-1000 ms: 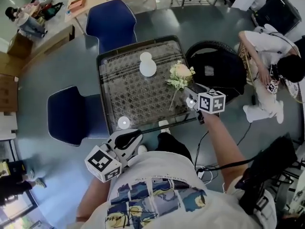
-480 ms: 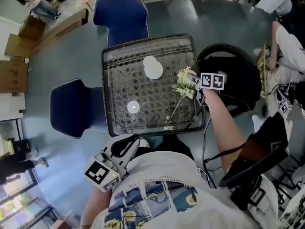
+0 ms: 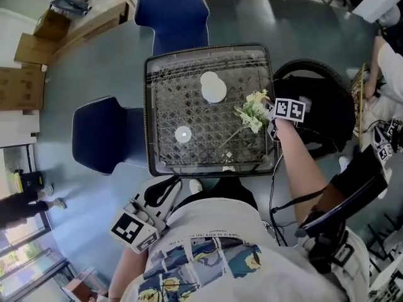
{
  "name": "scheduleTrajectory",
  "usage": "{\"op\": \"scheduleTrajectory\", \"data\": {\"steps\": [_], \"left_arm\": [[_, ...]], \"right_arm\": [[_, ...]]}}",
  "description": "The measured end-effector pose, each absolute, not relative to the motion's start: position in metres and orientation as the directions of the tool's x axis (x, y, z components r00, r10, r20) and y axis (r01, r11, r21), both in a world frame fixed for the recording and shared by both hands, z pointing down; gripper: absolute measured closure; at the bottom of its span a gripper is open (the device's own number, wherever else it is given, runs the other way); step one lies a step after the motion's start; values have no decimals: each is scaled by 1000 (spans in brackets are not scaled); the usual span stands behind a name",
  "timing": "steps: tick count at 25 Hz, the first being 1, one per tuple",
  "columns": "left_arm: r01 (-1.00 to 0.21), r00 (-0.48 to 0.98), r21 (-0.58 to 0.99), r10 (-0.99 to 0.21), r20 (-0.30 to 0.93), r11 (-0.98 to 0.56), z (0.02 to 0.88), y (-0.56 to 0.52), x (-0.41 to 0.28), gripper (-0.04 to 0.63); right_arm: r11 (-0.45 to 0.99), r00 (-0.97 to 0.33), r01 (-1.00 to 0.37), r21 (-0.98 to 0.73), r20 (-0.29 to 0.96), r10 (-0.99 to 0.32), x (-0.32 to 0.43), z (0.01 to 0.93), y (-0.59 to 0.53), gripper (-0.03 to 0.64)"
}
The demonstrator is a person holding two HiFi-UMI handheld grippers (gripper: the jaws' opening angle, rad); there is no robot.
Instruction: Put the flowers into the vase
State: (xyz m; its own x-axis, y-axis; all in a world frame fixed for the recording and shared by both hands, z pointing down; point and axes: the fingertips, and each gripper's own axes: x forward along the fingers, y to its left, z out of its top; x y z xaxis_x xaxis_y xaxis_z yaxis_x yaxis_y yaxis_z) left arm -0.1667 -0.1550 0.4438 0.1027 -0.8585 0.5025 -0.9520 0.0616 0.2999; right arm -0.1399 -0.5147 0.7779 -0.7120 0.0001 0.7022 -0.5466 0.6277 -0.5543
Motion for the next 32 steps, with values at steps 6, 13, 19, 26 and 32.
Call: {"op": "scheduleTrajectory", "data": {"steps": [6,13,19,26,32], "left_arm": [[-952,117,305,-879,462,34,441,-144,-181,583],[-950,144,312,-906,397,-14,449,-131,-180,583],[-946,181,318,-912,367,-60,425,-123,-192,583],[-950,152,310,-931,331,-45,419,-104,-198,583],[-949,78,314,-941,329,31,415,-80,-213,583]], "right_arm": [[765,-734,-491,-417,671,-105,-147,716,-512,548],[899,-798,-408,-156,540,-268,-153,592,-519,549],[951,-877,-298,80,370,-306,-199,437,-496,551],[925,-944,-235,299,157,-290,-251,326,-457,551],[882,-959,-211,421,86,-270,-302,316,-442,551]]}}
